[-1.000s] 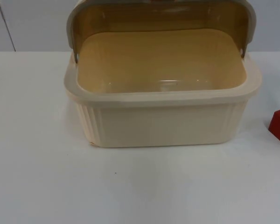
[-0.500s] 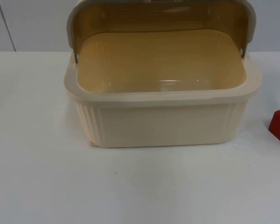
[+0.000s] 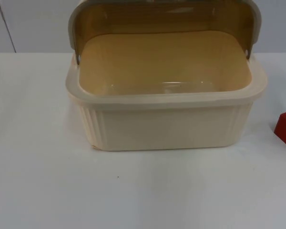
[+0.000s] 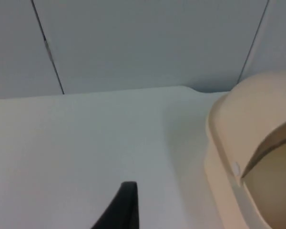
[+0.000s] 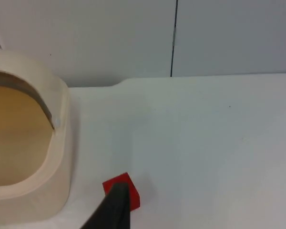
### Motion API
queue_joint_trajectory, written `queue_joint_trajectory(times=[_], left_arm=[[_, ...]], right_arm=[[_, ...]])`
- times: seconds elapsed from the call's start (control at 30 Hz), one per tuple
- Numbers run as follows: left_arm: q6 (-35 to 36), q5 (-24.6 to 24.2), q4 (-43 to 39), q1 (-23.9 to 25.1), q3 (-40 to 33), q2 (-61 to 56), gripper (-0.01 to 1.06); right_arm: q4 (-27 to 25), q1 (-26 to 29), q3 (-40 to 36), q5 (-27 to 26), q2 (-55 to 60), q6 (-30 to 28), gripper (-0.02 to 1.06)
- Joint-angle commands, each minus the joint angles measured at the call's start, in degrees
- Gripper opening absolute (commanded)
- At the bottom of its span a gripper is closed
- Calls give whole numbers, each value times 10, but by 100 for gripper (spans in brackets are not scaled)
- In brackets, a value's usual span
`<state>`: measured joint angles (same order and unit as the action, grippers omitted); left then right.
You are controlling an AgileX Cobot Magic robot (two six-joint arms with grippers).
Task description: Open the box lid with the left hand, place the block into the box with the right hand, then close the box lid with the left hand.
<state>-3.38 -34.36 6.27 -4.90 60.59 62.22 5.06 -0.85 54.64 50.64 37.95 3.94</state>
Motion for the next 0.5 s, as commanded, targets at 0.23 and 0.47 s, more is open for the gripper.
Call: queue_joint_trajectory(times=[0.23,0.47], left_arm=[[11,6,2,-3,-3,-10,104],[11,7,-4,-3,-3,-9,104]], right_arm=[[-22,2,27,-48,106,-9,105],[-11,2,66,-89,250,-30,105]])
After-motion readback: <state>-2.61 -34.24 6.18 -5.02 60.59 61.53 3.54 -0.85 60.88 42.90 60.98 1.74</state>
